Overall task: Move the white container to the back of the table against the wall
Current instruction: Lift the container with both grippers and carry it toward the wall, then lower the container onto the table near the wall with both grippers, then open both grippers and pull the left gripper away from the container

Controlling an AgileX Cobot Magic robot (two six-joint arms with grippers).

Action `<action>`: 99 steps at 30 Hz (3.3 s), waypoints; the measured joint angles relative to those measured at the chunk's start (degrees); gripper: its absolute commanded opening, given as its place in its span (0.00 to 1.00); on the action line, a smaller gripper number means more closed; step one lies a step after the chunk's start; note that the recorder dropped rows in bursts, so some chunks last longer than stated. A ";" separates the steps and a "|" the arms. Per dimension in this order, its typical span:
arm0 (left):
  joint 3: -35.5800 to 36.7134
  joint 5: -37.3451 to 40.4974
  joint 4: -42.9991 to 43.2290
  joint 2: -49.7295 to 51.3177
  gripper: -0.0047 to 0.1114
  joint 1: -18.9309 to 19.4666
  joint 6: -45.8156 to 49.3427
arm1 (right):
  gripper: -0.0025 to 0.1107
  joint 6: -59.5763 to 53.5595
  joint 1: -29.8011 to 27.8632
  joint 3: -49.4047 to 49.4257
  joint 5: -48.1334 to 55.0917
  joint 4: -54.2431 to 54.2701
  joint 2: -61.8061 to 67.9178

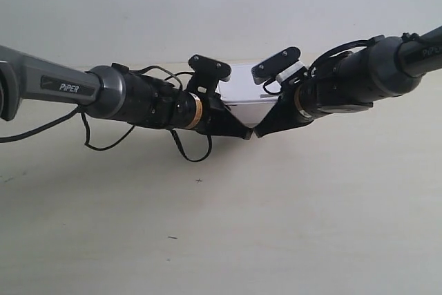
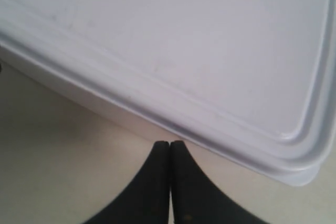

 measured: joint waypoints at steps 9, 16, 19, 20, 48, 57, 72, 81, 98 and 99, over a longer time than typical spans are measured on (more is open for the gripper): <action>-2.80 1.00 0.13 0.73 0.04 0.00 0.00 | 0.02 0.00 0.00 -2.30 0.00 0.09 2.16; -5.82 1.01 0.23 2.74 0.04 0.00 0.00 | 0.02 -0.21 -0.32 -4.34 1.26 -0.03 2.81; -6.53 1.51 0.37 3.48 0.04 0.00 0.00 | 0.02 -0.21 -0.37 -5.25 1.50 -0.03 3.64; -6.86 1.76 0.37 3.57 0.04 0.00 0.00 | 0.02 -0.21 -0.37 -5.69 1.65 -0.03 3.92; -10.65 2.32 0.37 4.95 0.04 3.50 0.00 | 0.02 -0.21 -0.37 -12.91 1.57 -0.03 8.96; -14.59 1.69 0.37 8.40 0.04 3.50 -0.13 | 0.02 -0.96 -0.37 -13.05 0.59 -1.35 9.21; -19.36 0.64 -0.44 10.76 0.04 3.55 -0.24 | 0.02 -1.18 -0.71 -19.98 3.03 -0.50 13.41; -19.50 0.64 -0.44 11.01 0.04 3.55 -0.12 | 0.02 -1.18 -0.71 -22.71 4.01 -0.17 15.68; -13.13 3.49 -0.44 5.81 0.04 3.24 -2.44 | 0.02 -1.18 -0.71 -25.72 1.21 0.73 17.19; -10.74 3.90 -0.44 3.46 0.04 3.24 -3.54 | 0.02 -1.18 -0.71 -25.97 1.11 0.73 17.19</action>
